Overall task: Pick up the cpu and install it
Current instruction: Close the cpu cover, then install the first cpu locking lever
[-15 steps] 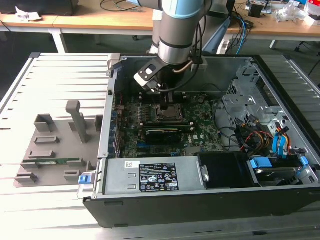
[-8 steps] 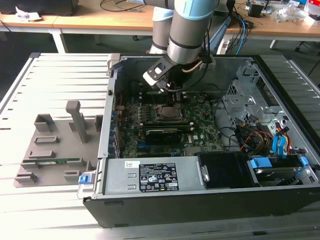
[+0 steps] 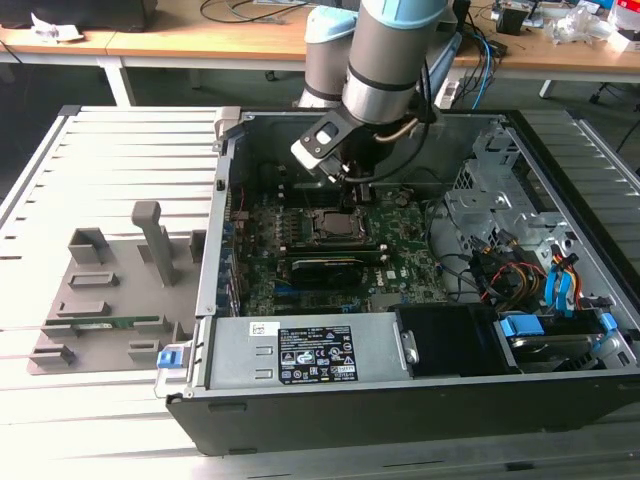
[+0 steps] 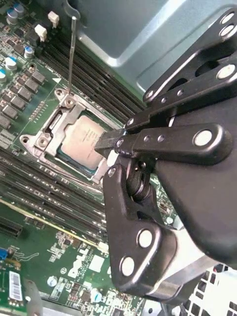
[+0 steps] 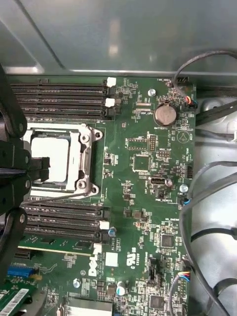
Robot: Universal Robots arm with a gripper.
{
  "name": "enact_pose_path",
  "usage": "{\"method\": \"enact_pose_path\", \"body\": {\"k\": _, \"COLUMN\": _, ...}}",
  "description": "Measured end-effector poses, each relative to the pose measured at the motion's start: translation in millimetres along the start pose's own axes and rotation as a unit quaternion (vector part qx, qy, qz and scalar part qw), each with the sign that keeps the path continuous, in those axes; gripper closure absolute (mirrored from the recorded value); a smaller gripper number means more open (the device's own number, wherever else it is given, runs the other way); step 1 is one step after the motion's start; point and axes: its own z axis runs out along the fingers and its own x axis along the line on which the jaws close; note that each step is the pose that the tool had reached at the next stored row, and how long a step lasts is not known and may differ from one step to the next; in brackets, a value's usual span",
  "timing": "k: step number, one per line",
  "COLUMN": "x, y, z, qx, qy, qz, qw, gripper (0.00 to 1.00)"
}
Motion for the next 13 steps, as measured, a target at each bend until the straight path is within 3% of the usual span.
{"method": "enact_pose_path", "body": {"k": 1, "x": 0.0, "y": 2.8, "z": -3.2, "qx": 0.0007, "qy": 0.0, "qz": 0.0, "qw": 1.0, "gripper": 0.89}}
{"method": "enact_pose_path", "body": {"k": 3, "x": 0.8, "y": 2.2, "z": -14.9, "qx": 0.0007, "qy": 0.0, "qz": 0.0, "qw": 1.0, "gripper": 0.89}}
{"method": "enact_pose_path", "body": {"k": 4, "x": 1.0, "y": 2.1, "z": -16.9, "qx": 0.0007, "qy": 0.0, "qz": 0.0, "qw": 1.0, "gripper": 0.89}}
{"method": "enact_pose_path", "body": {"k": 11, "x": 1.0, "y": 2.0, "z": -18.1, "qx": 0.0008, "qy": -0.0002, "qz": -0.002, "qw": 1.0, "gripper": 0.89}}
{"method": "enact_pose_path", "body": {"k": 13, "x": 1.0, "y": 2.0, "z": -18.1, "qx": 0.0038, "qy": -0.0031, "qz": -0.045, "qw": 0.999, "gripper": 0.89}}
